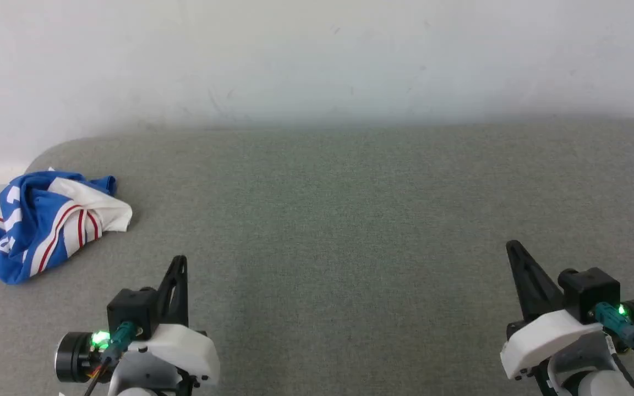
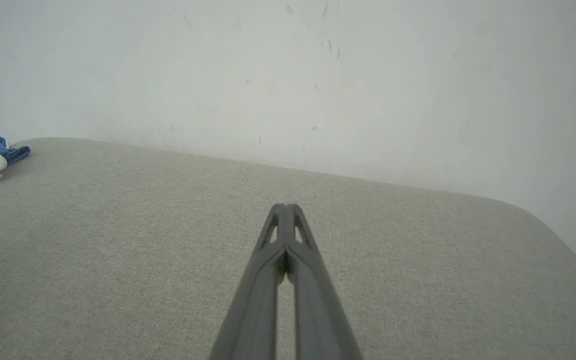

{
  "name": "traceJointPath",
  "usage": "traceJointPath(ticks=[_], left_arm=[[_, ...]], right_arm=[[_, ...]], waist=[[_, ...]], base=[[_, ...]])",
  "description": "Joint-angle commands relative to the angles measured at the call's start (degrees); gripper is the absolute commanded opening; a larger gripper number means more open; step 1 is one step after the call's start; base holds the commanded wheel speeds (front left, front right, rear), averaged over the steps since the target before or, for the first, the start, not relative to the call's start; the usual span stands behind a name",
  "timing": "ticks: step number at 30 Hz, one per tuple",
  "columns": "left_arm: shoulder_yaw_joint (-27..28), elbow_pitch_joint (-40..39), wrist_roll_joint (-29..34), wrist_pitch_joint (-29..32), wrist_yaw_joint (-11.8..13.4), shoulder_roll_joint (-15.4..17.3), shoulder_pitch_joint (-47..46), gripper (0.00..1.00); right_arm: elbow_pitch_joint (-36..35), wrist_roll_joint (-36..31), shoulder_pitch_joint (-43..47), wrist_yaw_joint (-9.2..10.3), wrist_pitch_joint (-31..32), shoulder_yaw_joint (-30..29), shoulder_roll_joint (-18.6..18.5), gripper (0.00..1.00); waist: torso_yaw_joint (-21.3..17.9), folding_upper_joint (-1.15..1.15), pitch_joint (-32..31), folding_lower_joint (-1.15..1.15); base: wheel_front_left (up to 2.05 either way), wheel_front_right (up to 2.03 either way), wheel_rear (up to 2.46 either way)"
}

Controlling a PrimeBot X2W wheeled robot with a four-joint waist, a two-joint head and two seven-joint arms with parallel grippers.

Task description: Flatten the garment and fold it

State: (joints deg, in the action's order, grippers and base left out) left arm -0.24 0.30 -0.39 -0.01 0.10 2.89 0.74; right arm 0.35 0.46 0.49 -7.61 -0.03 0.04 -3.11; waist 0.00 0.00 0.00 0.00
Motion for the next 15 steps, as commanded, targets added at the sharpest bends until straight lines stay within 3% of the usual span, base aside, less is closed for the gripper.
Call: traceJointPath(ticks=[1, 15], left_arm=[[0.24, -0.30, 0.39, 0.01, -0.10, -0.02, -0.74, 0.00], [0.24, -0.30, 0.39, 0.01, -0.10, -0.02, -0.74, 0.00]], right_arm=[[-0.35, -0.46, -0.49, 0.12, 0.03, -0.04, 0.24, 0.00], [-0.35, -0.46, -0.49, 0.12, 0.03, -0.04, 0.24, 0.00]], waist=[[0.00, 0.00, 0.00, 0.00], [0.00, 0.00, 0.00, 0.00]], base=[[0.00, 0.00, 0.00], [0.00, 0.00, 0.00]])
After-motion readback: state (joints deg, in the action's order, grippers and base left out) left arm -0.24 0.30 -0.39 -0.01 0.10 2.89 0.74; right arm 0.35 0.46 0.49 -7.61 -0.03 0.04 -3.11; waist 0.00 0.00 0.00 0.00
